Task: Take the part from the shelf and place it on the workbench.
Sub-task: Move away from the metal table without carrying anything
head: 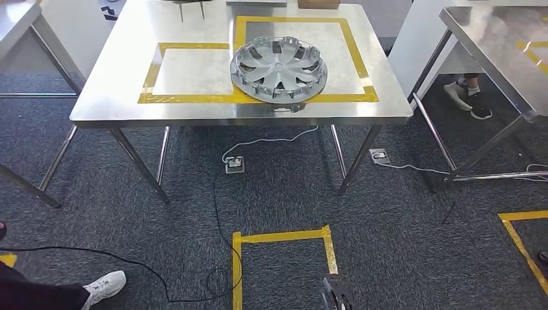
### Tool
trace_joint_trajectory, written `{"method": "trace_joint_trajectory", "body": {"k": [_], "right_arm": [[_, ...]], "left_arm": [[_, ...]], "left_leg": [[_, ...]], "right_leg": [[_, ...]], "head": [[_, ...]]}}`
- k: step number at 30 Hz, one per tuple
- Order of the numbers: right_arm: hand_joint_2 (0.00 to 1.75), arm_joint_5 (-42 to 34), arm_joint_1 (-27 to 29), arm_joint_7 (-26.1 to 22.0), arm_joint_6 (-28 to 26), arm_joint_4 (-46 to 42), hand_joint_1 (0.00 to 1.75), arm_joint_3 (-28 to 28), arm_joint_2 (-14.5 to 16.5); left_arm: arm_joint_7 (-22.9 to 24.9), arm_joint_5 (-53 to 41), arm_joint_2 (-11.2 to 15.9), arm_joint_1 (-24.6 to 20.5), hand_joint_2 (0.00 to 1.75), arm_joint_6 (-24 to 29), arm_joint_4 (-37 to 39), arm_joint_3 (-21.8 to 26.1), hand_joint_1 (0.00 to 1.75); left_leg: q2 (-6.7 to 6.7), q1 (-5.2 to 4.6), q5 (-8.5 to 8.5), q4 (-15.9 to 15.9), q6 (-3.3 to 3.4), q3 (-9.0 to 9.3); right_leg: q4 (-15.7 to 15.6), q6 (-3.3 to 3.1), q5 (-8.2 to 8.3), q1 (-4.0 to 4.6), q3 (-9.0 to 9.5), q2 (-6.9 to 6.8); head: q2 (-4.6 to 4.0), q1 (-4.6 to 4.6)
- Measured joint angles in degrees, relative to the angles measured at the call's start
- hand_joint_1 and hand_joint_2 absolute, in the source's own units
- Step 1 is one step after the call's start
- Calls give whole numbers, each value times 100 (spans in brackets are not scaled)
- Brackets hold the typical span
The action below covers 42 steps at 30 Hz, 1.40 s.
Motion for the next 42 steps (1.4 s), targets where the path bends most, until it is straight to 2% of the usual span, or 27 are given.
{"method": "trace_joint_trajectory", "body": {"k": [3, 4, 6, 7, 9, 10, 12, 14, 16, 18, 19, 20, 21, 23, 24, 26, 27, 29, 30, 32, 34, 35, 36, 37, 39, 41, 42], "right_arm": [[0, -1, -10, 82, 8, 68, 0, 142, 0], [0, -4, -18, 103, 15, 84, 0, 175, -1], [0, -6, -27, 137, 24, 110, 0, 226, -1], [0, -7, -31, 147, 25, 122, 0, 251, -2], [0, -7, -53, 156, 27, 145, 0, 312, -15], [0, -5, -66, 159, 31, 155, 0, 341, -23], [0, -3, -83, 169, 35, 175, 0, 381, -41], [0, -3, -84, 179, 36, 195, 0, 416, -42], [0, -4, -86, 187, 37, 210, 0, 451, -36], [0, -15, -88, 188, 42, 225, 0, 477, -20], [0, -21, -87, 188, 45, 231, 0, 486, -10], [0, -27, -86, 188, 48, 237, 0, 496, 2], [0, -31, -86, 188, 50, 243, 0, 505, 12], [0, -40, -93, 188, 50, 254, 0, 526, 27], [0, -46, -99, 188, 49, 262, 0, 537, 30], [0, -64, -113, 187, 43, 275, 0, 562, 33], [0, -78, -116, 186, 38, 280, 0, 574, 34], [0, -103, -103, 186, 26, 292, 0, 596, 33], [0, -113, -89, 186, 21, 299, 0, 602, 31], [0, -127, -68, 186, 14, 316, 0, 619, 29], [0, -146, -70, 186, 10, 325, 0, 632, 35], [0, -160, -79, 186, 5, 327, 0, 635, 38], [0, -184, -85, 186, 1, 328, 0, 636, 40], [0, -211, -91, 186, -2, 331, 0, 637, 42], [0, -281, -107, 186, 9, 338, 0, 637, 43], [0, -334, -158, 186, 26, 344, 0, 637, 42], [0, -350, -186, 186, 32, 344, 0, 637, 41]], "left_arm": [[27, 1, -5, -4, 0, -5, -1, 1, 0], [38, 1, -7, -1, 0, -8, -1, 1, 0], [48, 2, -9, 3, 0, -9, -1, 1, 0], [51, 2, -11, 3, 0, -9, -1, 1, 0], [56, 2, -27, -1, 0, -15, -1, 1, 0], [61, 3, -38, -4, 0, -20, -2, 1, 0], [77, 5, -58, -8, 0, -28, -3, 1, 0], [89, 6, -54, 0, 0, -30, -3, 2, 0], [90, 6, -38, 7, 0, -31, -2, 3, 0], [88, 6, -19, 2, 0, -31, -1, 3, 0], [87, 6, -7, 1, 0, -31, -2, 3, 0], [86, 5, 7, 1, 0, -31, -2, 3, 0], [86, 5, 19, 0, 0, -31, -3, 3, 0], [84, 4, 44, -5, 0, -29, -3, 3, 0], [82, 4, 49, -13, 0, -29, -2, 3, 0], [80, 3, 55, -31, 0, -28, -2, 3, 0], [80, 2, 56, -37, 0, -28, -2, 3, 0], [79, -1, 62, -34, 0, -30, -2, 3, 0], [78, 0, 65, -37, 0, -31, -2, 3, 0], [72, 1, 69, -46, 0, -32, -1, 3, 0], [61, 2, 75, -46, 0, -31, -1, 3, 0], [45, 2, 76, -43, 0, -31, -1, 3, 0], [21, 1, 76, -39, 0, -31, -1, 3, 0], [-12, 1, 76, -36, 0, -31, -1, 3, 0], [-65, 0, 75, -30, 0, -32, -1, 4, 0], [-78, 1, 64, -11, 0, -33, -1, 4, 0], [-75, 1, 60, -5, 0, -33, -2, 4, 0]], "left_leg": [[13, -7, 152, 0, 91, -171], [18, -15, 204, 5, 93, -241], [25, -39, 305, 15, 95, -378], [26, -55, 352, 16, 94, -438], [25, -85, 439, 19, 84, -520], [29, -86, 488, 19, 62, -549], [40, -59, 595, 5, -10, -601], [38, -34, 637, -17, -84, -646], [21, -31, 312, 215, -134, -752], [7, -11, -262, 870, -182, -934], [7, -1, -445, 1243, -213, -1001], [7, 8, -491, 1517, -243, -1013], [9, 20, -406, 1634, -271, -951], [13, 56, -99, 1316, -322, -567], [11, 64, -79, 962, -349, -291], [-1, 63, -231, 376, -310, 87], [-6, 47, -302, 245, -258, 141], [-4, 40, -229, 215, -120, 54], [-3, 41, -158, 213, -55, -14], [-7, 48, 11, 208, 38, -205], [-14, 38, 189, 213, 62, -425], [-3, 33, 271, 216, 64, -543], [20, 29, 349, 218, 63, -658], [56, 24, 423, 218, 60, -765], [161, 11, 559, 218, 40, -919], [307, 2, 660, 221, -14, -968], [400, 8, 704, 214, -50, -965]], "right_leg": [[967, 104, -837, -48, -191, 15], [1304, 115, -1009, -53, -221, 17], [1473, 88, -958, -48, -62, 23], [1228, 44, -796, -39, 162, 29], [366, -110, -562, 12, 760, 54], [-49, -176, -542, 42, 1012, 66], [-464, -254, -573, 98, 1216, 81], [-583, -279, -454, 106, 1198, 71], [-689, -310, -300, 79, 1134, 50], [-657, -312, -202, 64, 975, 36], [-593, -301, -164, 62, 864, 24], [-516, -286, -132, 60, 741, 11], [-428, -268, -102, 54, 613, -1], [-229, -218, -57, 34, 360, -13], [-126, -189, -38, 31, 248, -13], [30, -131, 9, 38, 104, -8], [58, -106, 49, 39, 70, -5], [67, -48, 103, 25, 27, 4], [109, -11, -1, 14, -10, 12], [476, 66, -554, -18, -102, 23], [1141, 105, -1132, -45, -153, 25], [1428, 110, -1209, -52, -137, 26], [1592, 107, -1118, -53, -75, 27], [1602, 95, -903, -51, 45, 24], [1075, 33, -567, -33, 547, -95], [92, -63, -712, 14, 1226, -302], [-273, -101, -839, 41, 1441, -354]], "head": [[0, 92], [0, 118], [0, 167], [0, 195], [0, 222], [0, 220], [0, 214], [0, 248], [0, 223], [0, 137], [0, 102], [0, 71], [0, 42], [0, 5], [0, -14], [0, -13], [0, -7], [0, 11], [0, 14], [0, 44], [0, 103], [0, 130], [0, 154], [0, 186], [0, 253], [0, 305], [0, 308]]}}
